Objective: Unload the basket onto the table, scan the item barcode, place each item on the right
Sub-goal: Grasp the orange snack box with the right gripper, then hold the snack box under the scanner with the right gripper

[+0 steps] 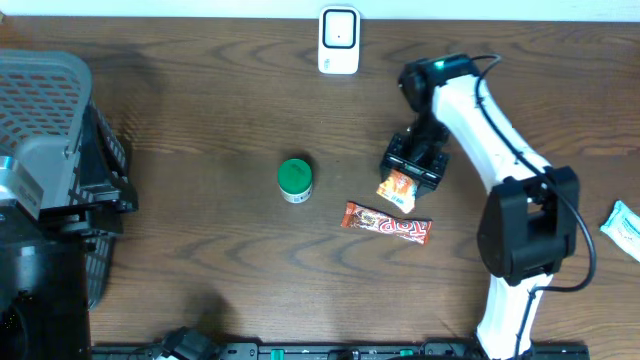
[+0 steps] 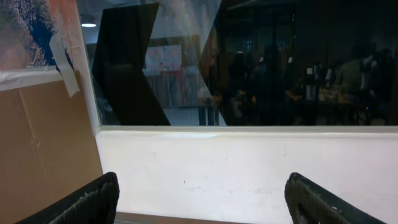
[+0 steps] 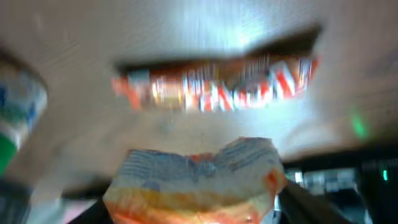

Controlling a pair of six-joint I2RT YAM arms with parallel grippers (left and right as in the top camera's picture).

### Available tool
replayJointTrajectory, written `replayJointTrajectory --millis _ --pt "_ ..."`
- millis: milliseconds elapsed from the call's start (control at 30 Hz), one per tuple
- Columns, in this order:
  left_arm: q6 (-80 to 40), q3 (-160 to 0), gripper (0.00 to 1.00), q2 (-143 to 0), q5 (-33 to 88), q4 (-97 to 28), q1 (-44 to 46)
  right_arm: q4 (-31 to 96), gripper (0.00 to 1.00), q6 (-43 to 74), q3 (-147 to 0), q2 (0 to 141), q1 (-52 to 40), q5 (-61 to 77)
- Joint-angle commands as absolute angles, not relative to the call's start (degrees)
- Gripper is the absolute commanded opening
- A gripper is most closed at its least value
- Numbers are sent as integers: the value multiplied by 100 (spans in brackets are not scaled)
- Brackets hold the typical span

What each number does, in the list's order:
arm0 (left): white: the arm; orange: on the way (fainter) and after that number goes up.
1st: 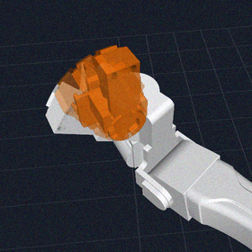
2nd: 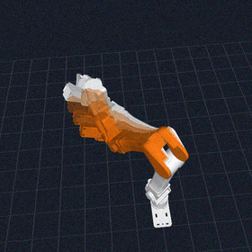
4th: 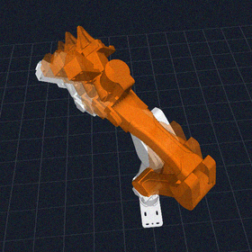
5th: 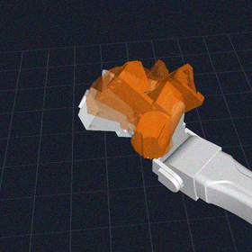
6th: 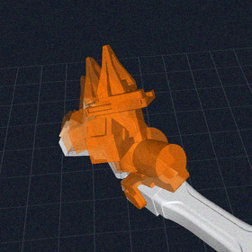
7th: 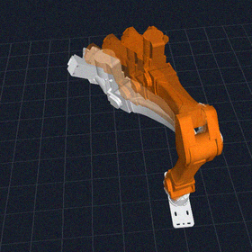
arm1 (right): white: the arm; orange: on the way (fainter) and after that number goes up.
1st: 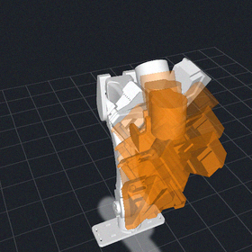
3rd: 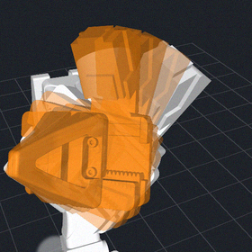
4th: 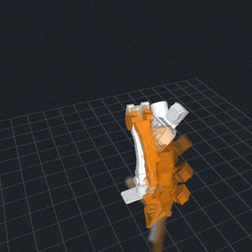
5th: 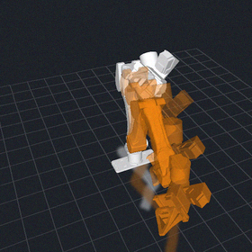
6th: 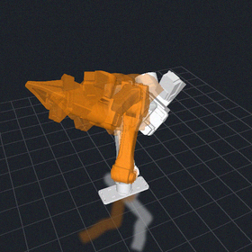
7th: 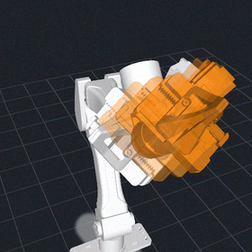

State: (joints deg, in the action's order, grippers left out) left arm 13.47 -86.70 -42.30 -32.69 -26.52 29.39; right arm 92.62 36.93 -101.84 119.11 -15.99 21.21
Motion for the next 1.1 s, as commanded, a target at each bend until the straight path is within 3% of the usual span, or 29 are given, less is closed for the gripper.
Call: replayJointTrajectory --millis 0,433,800,967,1067 --pt "1280 -8646 85 -4180 -3238 -2609 2915 9537 54 2674 -10265 11828 -1470 3271" --pt "1280 -8646 85 -4180 -3238 -2639 2915 9126 53 2565 -10265 11828 -1483 3096" --pt "1280 -8646 85 -4180 -3238 -2692 2915 5231 58 3177 -10838 11828 -1629 2078" --pt "1280 -8646 85 -4180 -3238 -2689 2915 3385 60 3306 -10847 11874 -1916 454" --pt "1280 -8646 86 -4180 -3240 -2694 2915 2532 66 3332 -10847 11942 -2204 -644"
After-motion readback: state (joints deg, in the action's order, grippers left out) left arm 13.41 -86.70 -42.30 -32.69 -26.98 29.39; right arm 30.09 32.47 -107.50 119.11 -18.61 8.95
